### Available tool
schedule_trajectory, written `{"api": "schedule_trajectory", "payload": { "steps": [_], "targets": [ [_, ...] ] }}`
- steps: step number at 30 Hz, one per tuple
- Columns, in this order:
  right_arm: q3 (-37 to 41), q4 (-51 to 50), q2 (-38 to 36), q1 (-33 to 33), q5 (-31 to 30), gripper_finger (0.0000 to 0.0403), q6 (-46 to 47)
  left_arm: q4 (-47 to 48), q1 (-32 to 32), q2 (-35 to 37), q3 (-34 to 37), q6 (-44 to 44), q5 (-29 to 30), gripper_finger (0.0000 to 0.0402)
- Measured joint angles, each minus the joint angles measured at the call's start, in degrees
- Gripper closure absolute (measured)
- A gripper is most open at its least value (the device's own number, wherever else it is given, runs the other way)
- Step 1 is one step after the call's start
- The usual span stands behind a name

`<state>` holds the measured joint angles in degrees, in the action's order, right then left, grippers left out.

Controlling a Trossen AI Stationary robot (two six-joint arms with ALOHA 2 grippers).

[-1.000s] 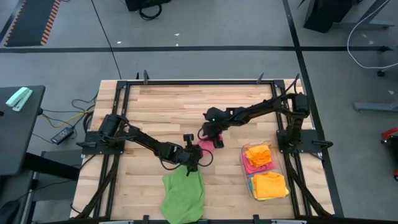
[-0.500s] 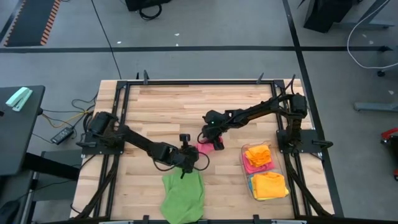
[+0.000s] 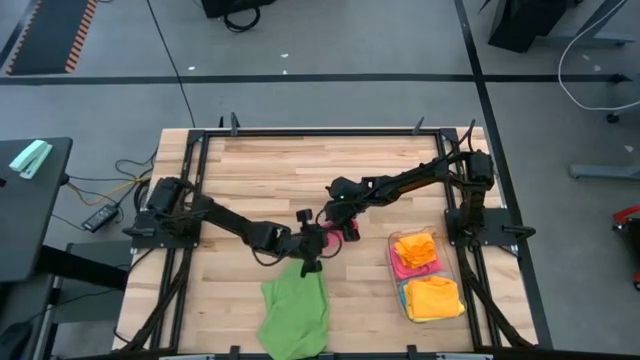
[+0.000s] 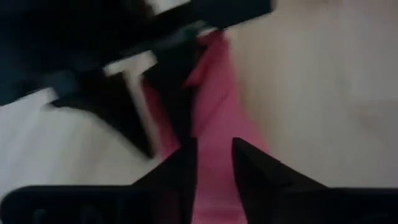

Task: Fold microfiber towels
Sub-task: Fold the pink towel

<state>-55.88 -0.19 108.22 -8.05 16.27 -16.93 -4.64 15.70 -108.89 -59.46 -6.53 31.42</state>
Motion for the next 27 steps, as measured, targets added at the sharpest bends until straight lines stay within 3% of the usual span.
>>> {"api": "schedule_trajectory", "payload": {
  "steps": [7, 19, 23, 27],
  "targets": [
    [0.0, -0.4, 0.0, 0.5, -0.1, 0.0253, 0.0, 3.6, -2.8, -1.4, -0.1, -6.6, -6.2, 0.0255],
    [-0.9, -7.4, -7.9, -0.8, 0.8, 0.0253, 4.5, 5.2, -2.0, -1.4, 0.0, -8.2, -6.2, 0.0262],
    [-1.0, -7.2, -10.1, 2.2, 4.4, 0.0253, 4.5, 5.4, -2.1, -1.4, 0.0, -8.3, -6.1, 0.0263],
    [-1.0, -6.3, -9.4, 6.4, 0.6, 0.0253, 4.9, 5.8, -2.1, -1.4, 0.0, -9.4, -6.0, 0.0258]
  ]
}}
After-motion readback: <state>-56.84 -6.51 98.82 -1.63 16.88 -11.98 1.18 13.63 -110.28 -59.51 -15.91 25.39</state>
